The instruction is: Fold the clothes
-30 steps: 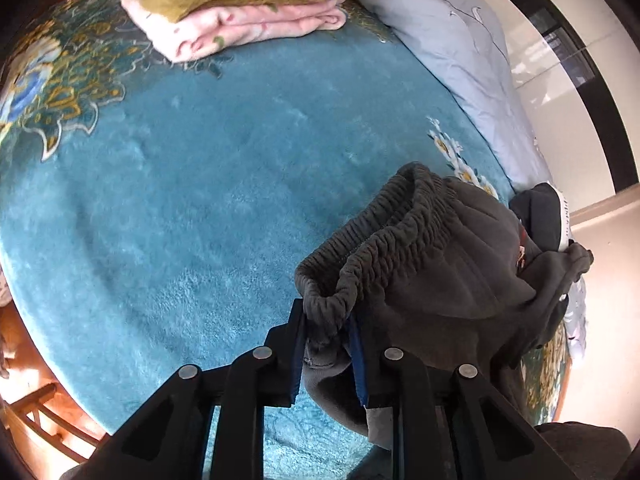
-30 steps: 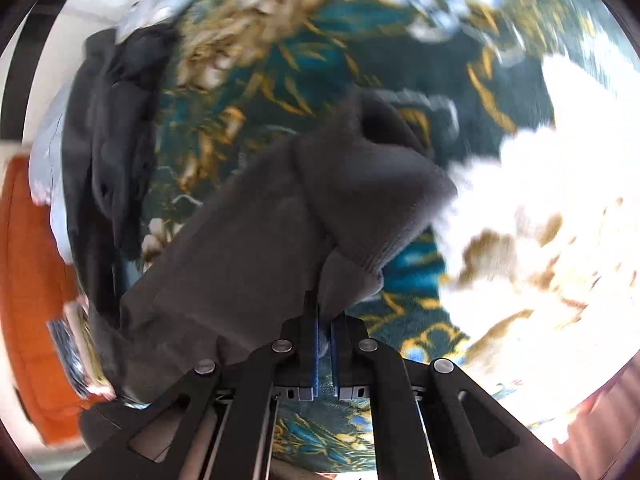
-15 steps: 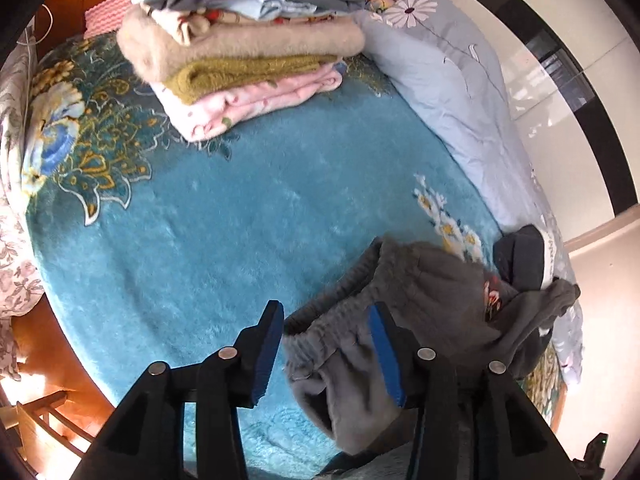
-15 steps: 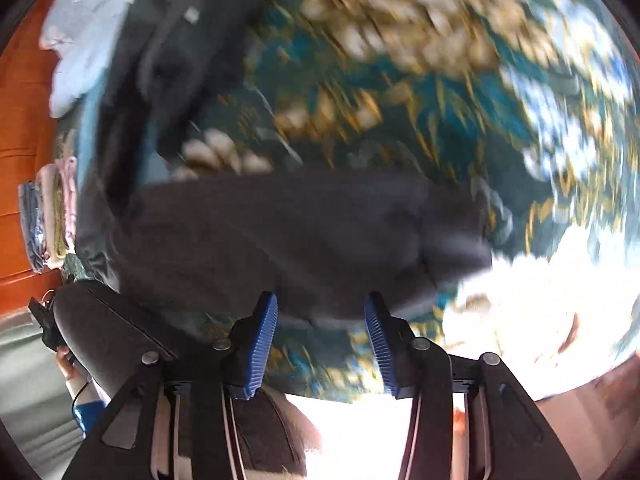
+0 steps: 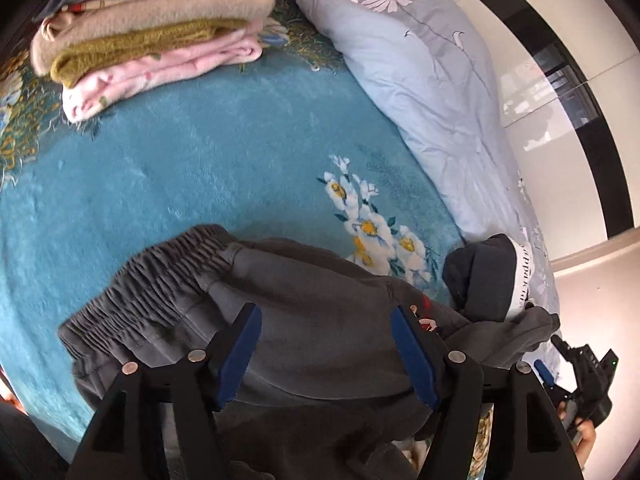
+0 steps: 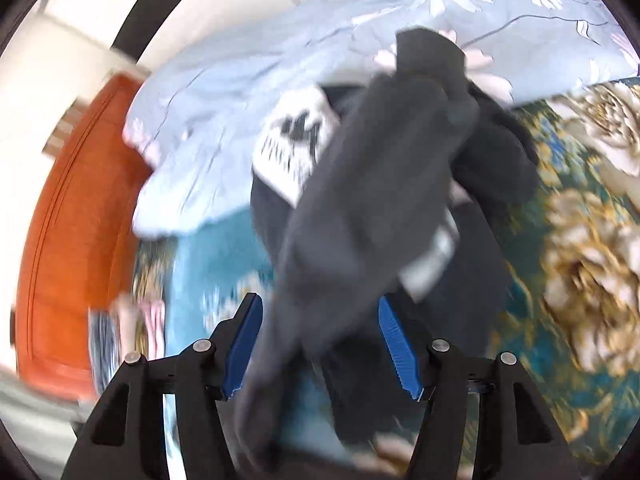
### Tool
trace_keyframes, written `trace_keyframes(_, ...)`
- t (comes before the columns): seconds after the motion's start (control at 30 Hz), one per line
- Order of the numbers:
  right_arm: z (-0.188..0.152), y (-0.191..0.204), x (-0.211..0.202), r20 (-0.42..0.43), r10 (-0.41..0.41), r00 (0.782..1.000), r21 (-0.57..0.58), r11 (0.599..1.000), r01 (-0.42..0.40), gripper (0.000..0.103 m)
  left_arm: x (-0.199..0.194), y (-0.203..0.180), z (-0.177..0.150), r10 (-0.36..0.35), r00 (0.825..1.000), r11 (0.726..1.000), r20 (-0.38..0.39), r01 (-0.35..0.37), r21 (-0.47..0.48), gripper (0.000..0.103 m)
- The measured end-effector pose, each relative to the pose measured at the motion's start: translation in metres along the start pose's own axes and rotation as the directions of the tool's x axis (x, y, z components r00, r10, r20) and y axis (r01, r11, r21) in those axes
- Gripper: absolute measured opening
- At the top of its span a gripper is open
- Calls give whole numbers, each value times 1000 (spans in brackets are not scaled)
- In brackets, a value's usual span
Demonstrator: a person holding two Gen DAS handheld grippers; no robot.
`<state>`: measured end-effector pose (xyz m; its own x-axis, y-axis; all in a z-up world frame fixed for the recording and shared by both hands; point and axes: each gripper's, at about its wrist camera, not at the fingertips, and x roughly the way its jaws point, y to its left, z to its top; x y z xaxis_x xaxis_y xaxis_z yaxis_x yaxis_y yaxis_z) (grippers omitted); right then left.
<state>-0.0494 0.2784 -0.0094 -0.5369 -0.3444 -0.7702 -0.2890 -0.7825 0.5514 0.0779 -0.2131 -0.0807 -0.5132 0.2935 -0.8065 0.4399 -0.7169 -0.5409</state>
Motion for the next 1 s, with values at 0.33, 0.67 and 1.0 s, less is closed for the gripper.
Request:
trace_keyframes(0.33, 61, -7, 41, -10, -183, 983, 218, 959, 181, 5, 22, 5, -13, 32, 999, 999, 11, -32, -30, 72)
trace_keyframes(0.67, -6, -32, -118, 249, 32, 968, -158, 987, 8, 4, 20, 7, -13, -20, 1000, 999, -9, 20, -49, 74)
trace_keyframes(1.0, -153, -262, -68, -23, -70, 997, 520, 851, 72, 7, 13, 9, 5, -28, 999, 998, -39, 26, -52, 74)
